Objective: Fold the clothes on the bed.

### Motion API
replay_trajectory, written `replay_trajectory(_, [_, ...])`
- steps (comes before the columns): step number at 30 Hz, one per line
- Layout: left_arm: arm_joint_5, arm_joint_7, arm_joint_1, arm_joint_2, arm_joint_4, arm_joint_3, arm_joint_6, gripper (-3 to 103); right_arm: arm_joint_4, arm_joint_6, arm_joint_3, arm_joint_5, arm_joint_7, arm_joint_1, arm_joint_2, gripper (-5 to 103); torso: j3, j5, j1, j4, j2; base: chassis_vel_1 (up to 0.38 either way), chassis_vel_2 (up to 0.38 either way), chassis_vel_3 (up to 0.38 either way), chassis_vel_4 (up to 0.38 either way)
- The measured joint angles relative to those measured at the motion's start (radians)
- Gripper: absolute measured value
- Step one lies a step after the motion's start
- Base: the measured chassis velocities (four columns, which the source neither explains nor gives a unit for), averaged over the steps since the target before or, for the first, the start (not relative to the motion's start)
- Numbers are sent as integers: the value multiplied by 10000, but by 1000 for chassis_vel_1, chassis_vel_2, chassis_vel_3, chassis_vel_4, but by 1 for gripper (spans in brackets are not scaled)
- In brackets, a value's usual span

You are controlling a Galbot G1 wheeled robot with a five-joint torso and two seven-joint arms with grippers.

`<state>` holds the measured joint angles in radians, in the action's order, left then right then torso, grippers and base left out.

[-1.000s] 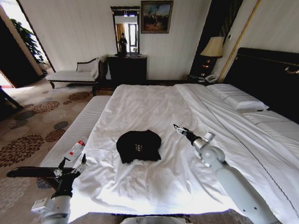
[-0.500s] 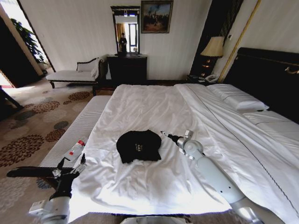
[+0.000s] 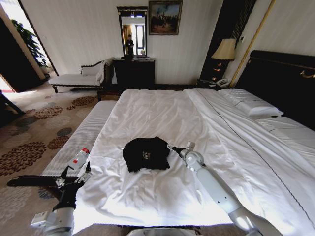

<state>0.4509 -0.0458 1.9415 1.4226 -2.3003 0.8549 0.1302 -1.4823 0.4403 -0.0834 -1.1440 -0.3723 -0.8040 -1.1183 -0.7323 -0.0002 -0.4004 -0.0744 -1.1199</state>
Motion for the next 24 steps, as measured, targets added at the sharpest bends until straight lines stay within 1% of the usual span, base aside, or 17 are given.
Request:
replay_trajectory(3, [-44,-5,-56,24,26,-56,-16,100,-134,5,-32,79,13,-159,-2,72,0,0,0,0,0,0,0,0,0])
replay_trajectory(4, [-44,-5,-56,24,26,-56,-16,100,-134,5,-32,79,13,-159,-2,72,0,0,0,0,0,0,0,0,0])
replay_trajectory(7, [-96,-10,-76,50,57,-95,-17,100,-249,2,-70,189,34,-290,28,56,0,0,0,0,0,0,0,0,0])
replay_trajectory(9, [-105,-14,-76,58,64,-95,-17,100,-285,-1,-79,203,36,-317,42,56,0,0,0,0,0,0,0,0,0])
replay_trajectory(12, [-110,-16,-49,80,65,-87,-5,100,-384,-16,-110,254,43,-392,52,38,0,1,0,0,0,0,0,0,0])
replay_trajectory(13, [-110,-16,-49,80,65,-87,-5,100,-384,-16,-110,254,43,-392,52,38,0,1,0,0,0,0,0,0,0])
replay_trajectory(16, [-116,-27,-36,110,-6,-94,1,100,-465,-55,-148,355,75,-487,21,22,0,0,0,1,0,0,0,0,0])
replay_trajectory(18, [-118,-31,-41,117,-40,-102,1,100,-477,-86,-152,399,109,-515,19,22,0,1,0,1,0,0,0,0,0])
replay_trajectory(21, [-123,-57,-78,128,-127,-126,-16,100,-522,-237,-189,532,291,-591,48,6,0,1,0,1,0,0,0,0,0])
replay_trajectory(22, [-123,-57,-78,128,-127,-126,-16,100,-522,-237,-189,532,291,-591,48,6,0,1,0,1,0,0,0,0,0])
replay_trajectory(24, [-153,-104,-138,122,-160,-150,-68,100,-632,-346,-266,556,471,-661,60,1,0,1,0,0,0,0,0,0,0])
